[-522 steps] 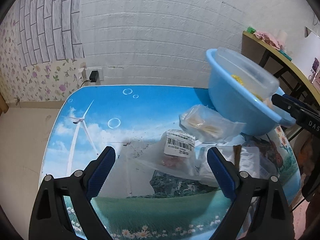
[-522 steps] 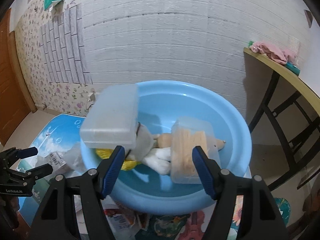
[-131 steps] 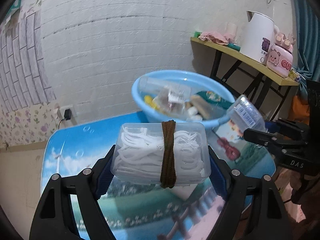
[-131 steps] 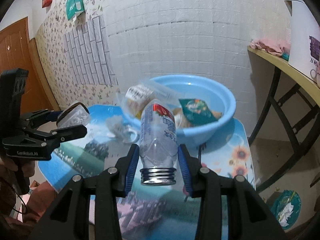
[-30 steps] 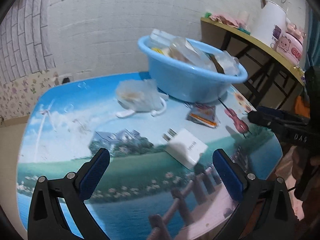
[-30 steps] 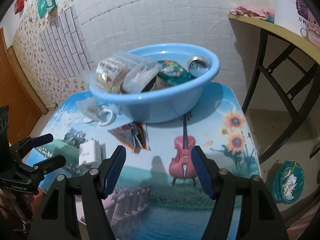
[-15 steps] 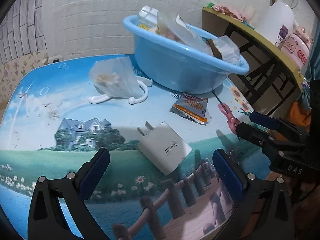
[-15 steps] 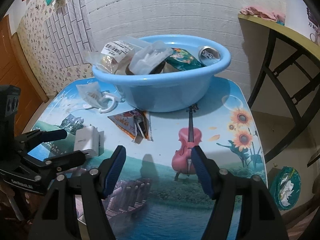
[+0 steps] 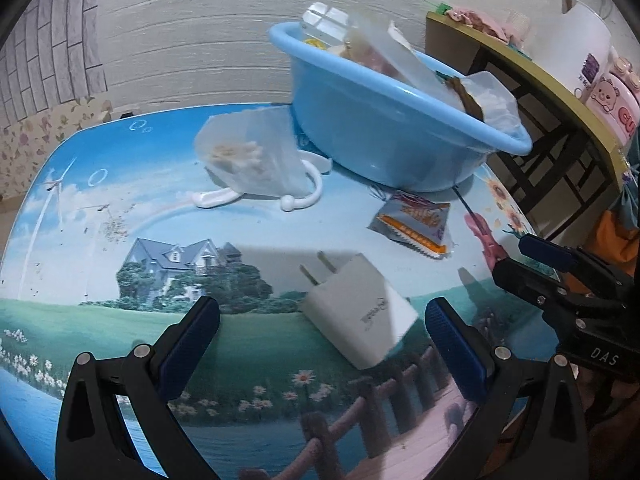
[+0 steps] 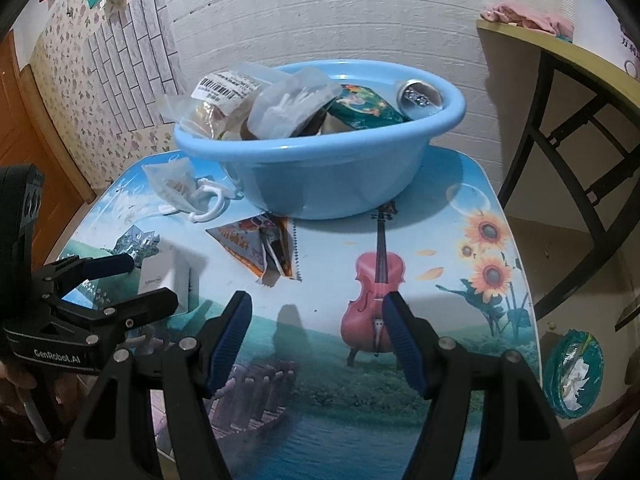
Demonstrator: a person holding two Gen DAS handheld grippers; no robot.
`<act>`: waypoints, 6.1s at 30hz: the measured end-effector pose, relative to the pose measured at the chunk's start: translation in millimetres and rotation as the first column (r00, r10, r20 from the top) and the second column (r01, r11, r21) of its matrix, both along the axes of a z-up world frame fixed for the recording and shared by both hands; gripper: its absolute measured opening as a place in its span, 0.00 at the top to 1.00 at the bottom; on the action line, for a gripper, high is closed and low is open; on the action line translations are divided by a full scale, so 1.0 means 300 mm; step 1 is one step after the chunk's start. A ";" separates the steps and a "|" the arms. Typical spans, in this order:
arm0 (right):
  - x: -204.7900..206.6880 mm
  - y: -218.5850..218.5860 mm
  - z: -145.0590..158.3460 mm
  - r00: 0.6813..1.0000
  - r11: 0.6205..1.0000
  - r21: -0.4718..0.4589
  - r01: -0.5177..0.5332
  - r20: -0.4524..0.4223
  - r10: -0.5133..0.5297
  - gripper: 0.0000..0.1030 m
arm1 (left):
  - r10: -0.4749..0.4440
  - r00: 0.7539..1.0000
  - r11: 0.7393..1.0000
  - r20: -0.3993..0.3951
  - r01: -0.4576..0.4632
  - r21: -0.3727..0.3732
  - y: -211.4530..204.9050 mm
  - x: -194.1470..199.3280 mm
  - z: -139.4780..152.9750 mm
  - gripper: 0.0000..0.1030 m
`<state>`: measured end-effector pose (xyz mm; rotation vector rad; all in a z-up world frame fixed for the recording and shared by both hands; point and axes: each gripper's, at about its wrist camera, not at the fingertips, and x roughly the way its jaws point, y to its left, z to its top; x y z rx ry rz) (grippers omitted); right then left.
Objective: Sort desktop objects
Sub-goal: 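Withdraw both tools from the basin back over the table, then grasp the white charger with the left tool while the right tool grasps the snack packet, then lift the charger and snack packet and carry both over the basin, then lower the charger and packet into the basin and open both tools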
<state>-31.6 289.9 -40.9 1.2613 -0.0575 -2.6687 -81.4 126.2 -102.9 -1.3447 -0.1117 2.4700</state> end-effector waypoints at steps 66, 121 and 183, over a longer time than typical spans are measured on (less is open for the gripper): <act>-0.074 -0.063 -0.042 0.999 0.999 0.025 -0.025 0.036 0.024 0.34 | 0.085 0.996 0.996 -0.011 -0.085 -0.035 -0.118 -0.002 -0.002 0.00; -0.141 -0.183 -0.026 0.987 0.987 -0.036 -0.156 0.020 0.157 0.66 | -0.034 0.995 0.997 -0.094 0.027 -0.075 -0.123 -0.017 0.041 0.62; -0.353 0.115 0.241 0.970 0.995 -0.085 -0.059 -0.239 0.037 0.69 | -0.264 0.912 0.964 -0.314 0.244 -0.101 0.268 -0.258 0.324 0.59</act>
